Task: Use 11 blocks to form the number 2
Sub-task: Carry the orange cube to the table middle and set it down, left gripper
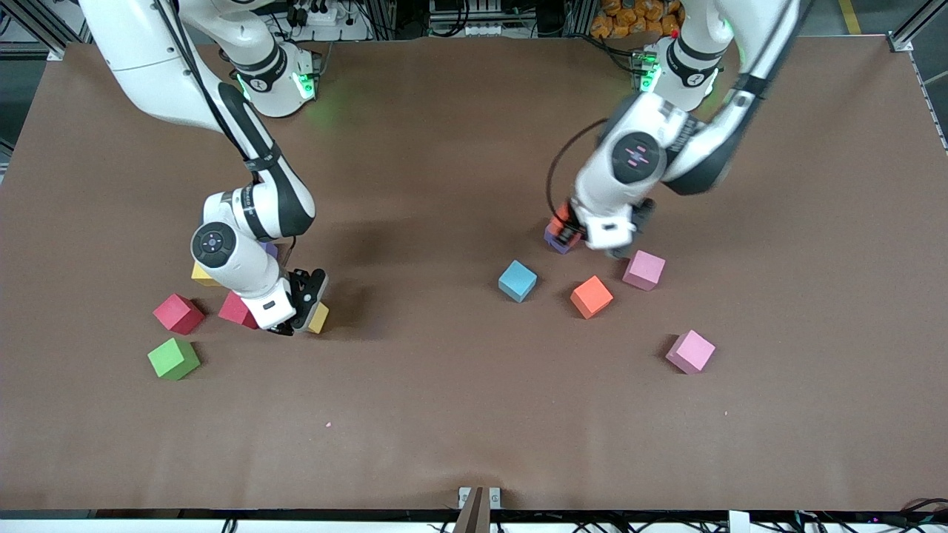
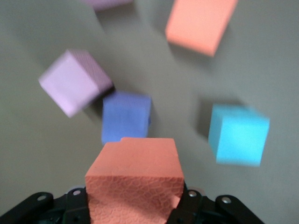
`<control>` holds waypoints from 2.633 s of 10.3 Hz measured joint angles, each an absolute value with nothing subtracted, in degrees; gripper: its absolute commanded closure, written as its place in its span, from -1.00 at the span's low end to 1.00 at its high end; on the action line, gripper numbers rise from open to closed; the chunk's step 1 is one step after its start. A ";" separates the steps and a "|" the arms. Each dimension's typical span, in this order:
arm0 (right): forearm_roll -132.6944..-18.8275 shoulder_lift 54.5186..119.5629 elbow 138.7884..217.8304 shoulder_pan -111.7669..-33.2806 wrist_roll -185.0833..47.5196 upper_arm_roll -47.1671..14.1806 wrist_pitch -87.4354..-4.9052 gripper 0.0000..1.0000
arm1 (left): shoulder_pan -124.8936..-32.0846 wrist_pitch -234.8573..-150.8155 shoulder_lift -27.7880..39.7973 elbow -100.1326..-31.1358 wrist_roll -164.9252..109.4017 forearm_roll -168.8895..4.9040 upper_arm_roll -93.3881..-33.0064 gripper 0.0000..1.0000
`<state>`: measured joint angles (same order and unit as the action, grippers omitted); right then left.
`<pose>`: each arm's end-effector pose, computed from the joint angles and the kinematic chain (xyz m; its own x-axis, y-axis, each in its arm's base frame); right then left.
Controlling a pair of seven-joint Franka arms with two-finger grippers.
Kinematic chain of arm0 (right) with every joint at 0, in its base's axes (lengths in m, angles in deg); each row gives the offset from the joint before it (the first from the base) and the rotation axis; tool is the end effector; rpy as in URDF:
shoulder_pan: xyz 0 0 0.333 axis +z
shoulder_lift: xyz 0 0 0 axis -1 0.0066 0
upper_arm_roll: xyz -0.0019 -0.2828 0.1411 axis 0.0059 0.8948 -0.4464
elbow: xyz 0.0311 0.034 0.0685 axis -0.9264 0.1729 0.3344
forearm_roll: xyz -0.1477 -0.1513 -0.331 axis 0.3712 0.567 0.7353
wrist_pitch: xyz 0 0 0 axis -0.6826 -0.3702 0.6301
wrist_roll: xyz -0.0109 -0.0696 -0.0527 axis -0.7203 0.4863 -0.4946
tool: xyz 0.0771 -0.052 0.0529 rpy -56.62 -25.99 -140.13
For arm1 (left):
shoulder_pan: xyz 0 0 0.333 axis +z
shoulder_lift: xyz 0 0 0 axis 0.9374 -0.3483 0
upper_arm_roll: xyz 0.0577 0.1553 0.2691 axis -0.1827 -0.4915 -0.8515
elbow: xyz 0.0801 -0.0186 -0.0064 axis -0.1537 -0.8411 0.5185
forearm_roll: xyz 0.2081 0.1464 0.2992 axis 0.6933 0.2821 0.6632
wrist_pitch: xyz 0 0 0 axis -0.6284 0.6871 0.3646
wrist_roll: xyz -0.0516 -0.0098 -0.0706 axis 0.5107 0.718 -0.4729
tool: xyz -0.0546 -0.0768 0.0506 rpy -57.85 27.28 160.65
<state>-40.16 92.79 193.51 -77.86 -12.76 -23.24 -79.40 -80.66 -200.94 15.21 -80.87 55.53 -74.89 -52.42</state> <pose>0.6042 0.1392 0.2116 0.2928 0.9538 0.0667 0.9523 -0.2972 0.0689 0.4554 -0.3724 0.3268 0.6090 0.7763 -0.1626 0.7769 -0.6252 -0.0749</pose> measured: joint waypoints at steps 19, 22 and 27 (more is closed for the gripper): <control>-40.19 79.00 193.66 -79.80 -2.49 -23.22 -55.28 0.07 | -112.88 -212.63 -9.31 -66.91 40.74 -47.39 -52.68 0.64; -40.20 74.52 198.09 -77.31 -2.53 -23.52 -54.61 0.07 | -111.73 -212.63 -10.64 -65.60 39.31 -48.01 -53.39 0.64; -40.21 70.11 205.89 -75.03 -2.70 -23.66 -57.64 0.08 | -110.93 -212.19 -14.36 -60.54 41.18 -50.99 -53.45 -0.99</control>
<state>-40.21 70.11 205.89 -75.03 -2.70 -23.66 -57.64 -110.93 -212.19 -14.36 -60.54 41.18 -50.99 -53.45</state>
